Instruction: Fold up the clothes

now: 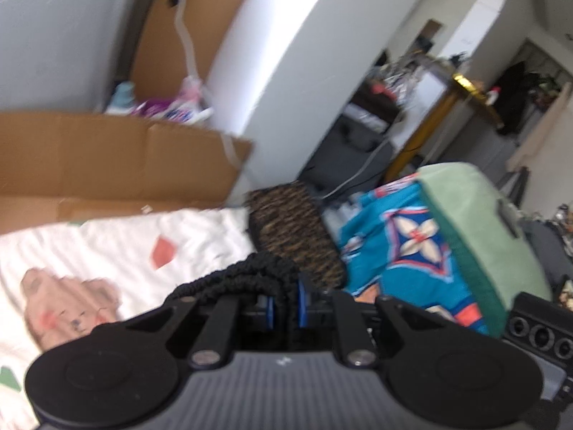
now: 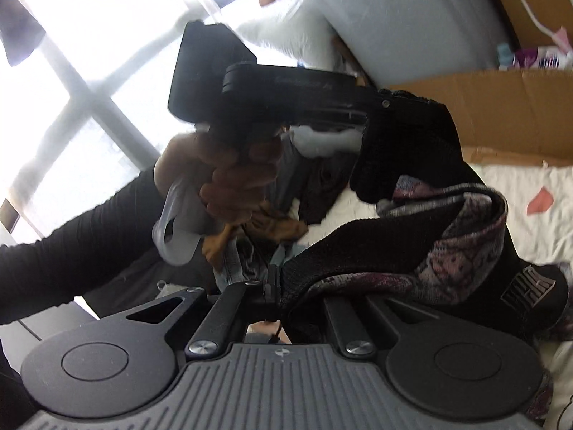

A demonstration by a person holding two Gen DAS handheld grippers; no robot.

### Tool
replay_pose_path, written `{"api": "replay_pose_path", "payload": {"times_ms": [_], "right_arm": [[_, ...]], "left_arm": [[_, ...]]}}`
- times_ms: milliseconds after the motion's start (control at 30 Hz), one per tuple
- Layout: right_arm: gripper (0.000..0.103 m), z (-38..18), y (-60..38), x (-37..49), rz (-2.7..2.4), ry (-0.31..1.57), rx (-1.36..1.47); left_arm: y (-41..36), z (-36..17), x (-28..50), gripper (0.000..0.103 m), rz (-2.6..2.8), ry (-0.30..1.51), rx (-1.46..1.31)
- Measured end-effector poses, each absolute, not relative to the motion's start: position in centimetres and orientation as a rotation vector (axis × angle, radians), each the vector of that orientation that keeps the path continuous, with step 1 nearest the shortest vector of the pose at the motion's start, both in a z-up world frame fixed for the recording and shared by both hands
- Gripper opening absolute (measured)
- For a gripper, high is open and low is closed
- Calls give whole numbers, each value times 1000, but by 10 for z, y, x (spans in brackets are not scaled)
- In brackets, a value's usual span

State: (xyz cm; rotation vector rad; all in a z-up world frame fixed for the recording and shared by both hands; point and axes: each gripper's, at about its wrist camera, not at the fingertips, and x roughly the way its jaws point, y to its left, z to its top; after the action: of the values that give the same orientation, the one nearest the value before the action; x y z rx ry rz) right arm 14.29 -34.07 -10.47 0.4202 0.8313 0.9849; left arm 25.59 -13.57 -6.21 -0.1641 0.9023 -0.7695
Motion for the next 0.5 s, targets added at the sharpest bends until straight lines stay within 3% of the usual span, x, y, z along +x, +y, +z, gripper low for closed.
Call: {"api": "replay_pose_path", "payload": {"times_ms": [500], "right_arm": [[2,-167,-230,179,1032,1032,343]], "left_arm": [[-19,-145,288,27,-460,1165,-124]]}}
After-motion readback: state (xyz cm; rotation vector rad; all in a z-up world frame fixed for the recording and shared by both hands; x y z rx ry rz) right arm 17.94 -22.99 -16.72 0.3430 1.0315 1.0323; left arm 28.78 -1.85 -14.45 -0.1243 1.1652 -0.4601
